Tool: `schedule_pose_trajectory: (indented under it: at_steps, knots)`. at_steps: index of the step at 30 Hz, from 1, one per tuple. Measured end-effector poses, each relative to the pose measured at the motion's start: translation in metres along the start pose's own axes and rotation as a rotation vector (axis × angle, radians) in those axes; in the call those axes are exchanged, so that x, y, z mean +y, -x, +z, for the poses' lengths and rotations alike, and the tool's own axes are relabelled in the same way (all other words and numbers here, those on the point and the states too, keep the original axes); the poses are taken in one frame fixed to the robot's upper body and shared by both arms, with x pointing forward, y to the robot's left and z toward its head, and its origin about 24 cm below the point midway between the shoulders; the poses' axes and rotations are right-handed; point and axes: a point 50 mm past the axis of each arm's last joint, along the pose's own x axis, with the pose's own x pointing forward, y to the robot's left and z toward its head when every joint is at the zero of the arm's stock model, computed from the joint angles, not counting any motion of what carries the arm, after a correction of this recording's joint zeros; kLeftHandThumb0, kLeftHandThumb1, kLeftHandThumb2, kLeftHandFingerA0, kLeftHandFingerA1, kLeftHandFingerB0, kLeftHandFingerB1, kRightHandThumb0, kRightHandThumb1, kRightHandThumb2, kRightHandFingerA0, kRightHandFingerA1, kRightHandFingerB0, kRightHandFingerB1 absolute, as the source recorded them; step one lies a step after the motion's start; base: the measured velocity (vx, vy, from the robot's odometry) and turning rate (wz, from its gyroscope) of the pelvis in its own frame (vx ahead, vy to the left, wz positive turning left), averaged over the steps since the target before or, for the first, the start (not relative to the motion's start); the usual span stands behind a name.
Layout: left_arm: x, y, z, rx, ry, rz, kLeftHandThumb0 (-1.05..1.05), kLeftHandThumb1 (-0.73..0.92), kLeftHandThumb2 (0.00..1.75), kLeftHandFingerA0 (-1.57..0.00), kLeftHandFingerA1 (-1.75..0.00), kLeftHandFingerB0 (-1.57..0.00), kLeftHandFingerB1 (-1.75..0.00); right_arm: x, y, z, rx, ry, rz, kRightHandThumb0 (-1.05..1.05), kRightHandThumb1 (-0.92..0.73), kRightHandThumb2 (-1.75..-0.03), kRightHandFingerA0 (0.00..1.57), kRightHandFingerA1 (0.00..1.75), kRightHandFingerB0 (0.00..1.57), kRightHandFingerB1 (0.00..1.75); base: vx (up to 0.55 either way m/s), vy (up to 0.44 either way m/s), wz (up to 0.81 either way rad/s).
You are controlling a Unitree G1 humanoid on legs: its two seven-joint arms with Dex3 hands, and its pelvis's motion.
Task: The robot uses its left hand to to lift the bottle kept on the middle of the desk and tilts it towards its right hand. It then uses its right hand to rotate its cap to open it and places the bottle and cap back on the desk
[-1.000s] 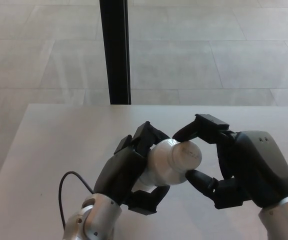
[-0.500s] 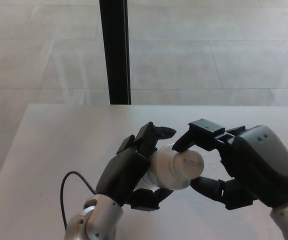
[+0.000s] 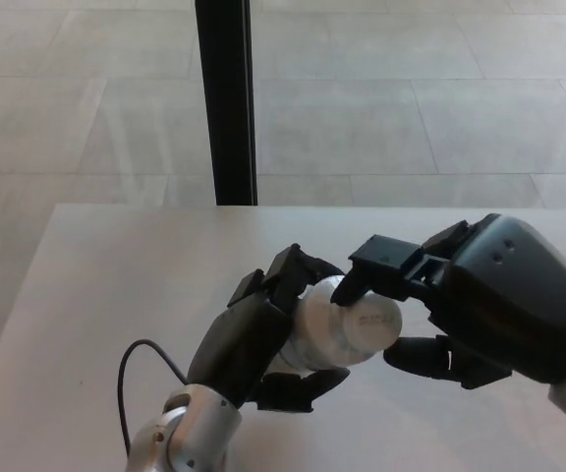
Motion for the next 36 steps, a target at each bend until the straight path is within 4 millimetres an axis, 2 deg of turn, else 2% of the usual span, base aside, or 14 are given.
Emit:
schedule_pose_trajectory:
  at_steps: [1,2,3,9,10,14,16,18,25,26,30,33,34,36]
  knots:
    - [0.0,0.0,0.0,0.001,0.0,0.001,-0.29,0.85,0.68,-0.91,-1.54,-0.81,-1.04,-0.001,-0.001,0.0,-0.015,0.007,0.0,-0.38,-0.49,-1.09,1.31,1.39,0.83,0.89,0.0,0.0,0.0]
    - [0.001,0.0,0.0,0.001,0.001,0.002,-0.25,0.83,0.69,-0.89,-1.44,-0.79,-1.02,-0.001,-0.002,0.0,-0.029,0.012,0.0,-0.33,-0.53,-0.97,1.09,1.75,0.86,0.88,0.0,0.0,0.0]
    - [0.001,0.0,-0.001,0.002,0.002,0.003,-0.23,0.79,0.69,-0.84,-1.65,-0.8,-1.28,-0.002,-0.004,0.001,-0.046,0.021,0.001,-0.37,-0.49,-1.08,1.29,1.38,0.82,0.93,0.0,0.0,0.0]
    - [0.001,0.0,-0.001,0.004,-0.002,0.004,-0.16,0.71,0.6,-0.87,-1.69,-0.77,-1.33,-0.01,-0.013,0.004,-0.154,0.075,-0.003,-0.35,-0.5,-0.98,1.06,1.75,0.83,1.15,0.0,0.0,0.0]
    - [0.001,0.0,-0.002,0.005,-0.006,0.003,-0.16,0.7,0.67,-0.85,-1.75,-0.79,-1.42,-0.011,-0.015,0.004,-0.17,0.082,-0.005,-0.42,-0.48,-1.07,1.28,1.37,0.85,1.01,0.0,0.0,0.0]
    - [0.001,0.001,-0.003,0.011,-0.012,0.001,-0.21,0.79,0.68,-0.78,-1.74,-0.74,-1.41,-0.017,-0.02,0.006,-0.237,0.125,-0.014,-0.43,-0.49,-1.09,1.27,1.37,0.85,1.03,0.0,0.0,0.0]
    - [0.001,0.001,-0.004,0.012,-0.007,0.003,0.09,0.51,1.34,-0.93,-1.75,-0.79,-1.69,-0.021,-0.02,0.005,-0.259,0.151,-0.028,-0.37,-0.72,-0.74,0.97,1.73,0.79,1.19,0.0,0.0,0.0]
    - [0.001,0.002,-0.005,0.016,-0.007,0.004,0.17,0.48,1.41,-0.94,-1.75,-0.81,-1.71,-0.028,-0.018,-0.001,-0.239,0.174,-0.062,-0.24,-0.49,-0.91,0.94,1.75,0.7,1.48,0.0,0.0,0.0]
    - [0.009,0.009,-0.008,0.019,-0.039,0.005,0.12,0.51,1.3,-0.94,-1.75,-0.85,-1.57,-0.056,0.01,-0.033,-0.024,0.199,-0.208,-0.21,-0.42,-1.19,0.97,1.71,0.8,1.32,0.0,0.0,0.0]
    - [0.012,0.01,-0.008,0.016,-0.055,0.002,0.11,0.47,1.34,-0.94,-1.75,-0.86,-1.57,-0.057,0.016,-0.038,0.016,0.193,-0.221,-0.27,-0.47,-1.17,1.24,1.35,0.9,1.1,0.0,0.0,0.0]
    - [0.029,0.015,-0.017,0.026,-0.183,-0.038,0.09,0.47,1.22,-1.23,-1.41,-1.1,-1.29,-0.052,0.045,-0.054,0.178,0.144,-0.25,-0.26,-0.48,-1.16,1.23,1.36,0.89,1.11,0.0,0.0,0.0]
    - [0.043,0.017,-0.017,0.013,-0.326,-0.096,0.03,0.45,1.15,-0.92,-1.75,-0.87,-1.47,-0.037,0.067,-0.062,0.294,0.089,-0.23,-0.2,-0.43,-1.16,0.97,1.68,0.83,1.26,0.0,0.0,0.0]
    - [0.047,0.017,-0.016,0.006,-0.371,-0.116,0.01,0.45,1.1,-1.2,-1.33,-1.06,-1.19,-0.031,0.072,-0.064,0.32,0.069,-0.217,-0.21,-0.49,-1.02,0.98,1.67,0.88,1.07,0.0,0.0,0.0]
    - [0.05,0.017,-0.013,-0.005,-0.435,-0.149,0.01,0.44,1.09,-1.19,-1.31,-1.04,-1.15,-0.018,0.08,-0.063,0.352,0.03,-0.179,-0.19,-0.5,-1.0,0.96,1.7,0.87,1.07,0.0,0.0,0.0]
